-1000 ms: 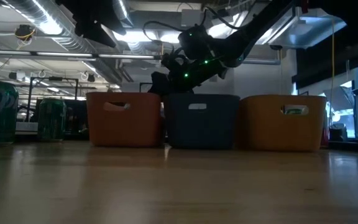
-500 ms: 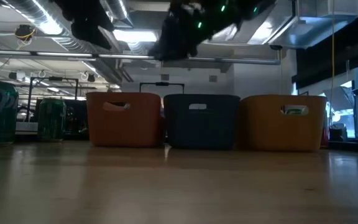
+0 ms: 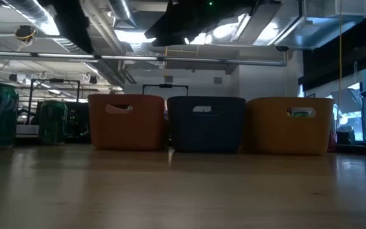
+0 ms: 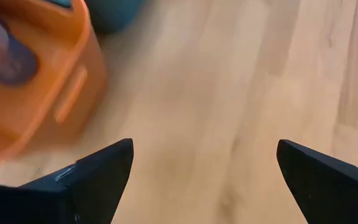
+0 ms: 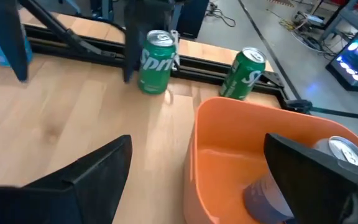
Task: Sort soda cans
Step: Put the blue-white soda can into the orange bin
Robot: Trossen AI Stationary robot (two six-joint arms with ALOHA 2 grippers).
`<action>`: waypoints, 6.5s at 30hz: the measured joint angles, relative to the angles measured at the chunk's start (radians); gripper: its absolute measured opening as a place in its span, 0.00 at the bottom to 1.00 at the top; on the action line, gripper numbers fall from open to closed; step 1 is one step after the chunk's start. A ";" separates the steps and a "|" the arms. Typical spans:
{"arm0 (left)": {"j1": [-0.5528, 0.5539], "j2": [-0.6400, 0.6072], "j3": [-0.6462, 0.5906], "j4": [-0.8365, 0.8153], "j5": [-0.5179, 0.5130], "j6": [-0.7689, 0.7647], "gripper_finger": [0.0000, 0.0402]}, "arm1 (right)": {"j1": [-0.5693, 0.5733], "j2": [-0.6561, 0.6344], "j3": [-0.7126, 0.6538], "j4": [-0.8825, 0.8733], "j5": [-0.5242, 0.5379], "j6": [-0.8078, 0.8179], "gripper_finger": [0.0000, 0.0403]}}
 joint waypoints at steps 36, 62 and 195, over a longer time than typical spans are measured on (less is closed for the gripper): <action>-0.826 0.181 0.152 -0.308 0.272 -0.848 0.96 | 0.103 0.000 0.000 -0.155 0.061 0.372 0.90; -0.895 0.217 0.071 -0.241 0.366 -0.800 0.96 | 0.246 0.008 -0.091 -0.143 0.210 0.599 0.90; 0.799 0.331 0.339 -0.394 0.070 0.434 0.73 | 0.181 -0.259 -0.249 -0.495 0.174 0.547 0.90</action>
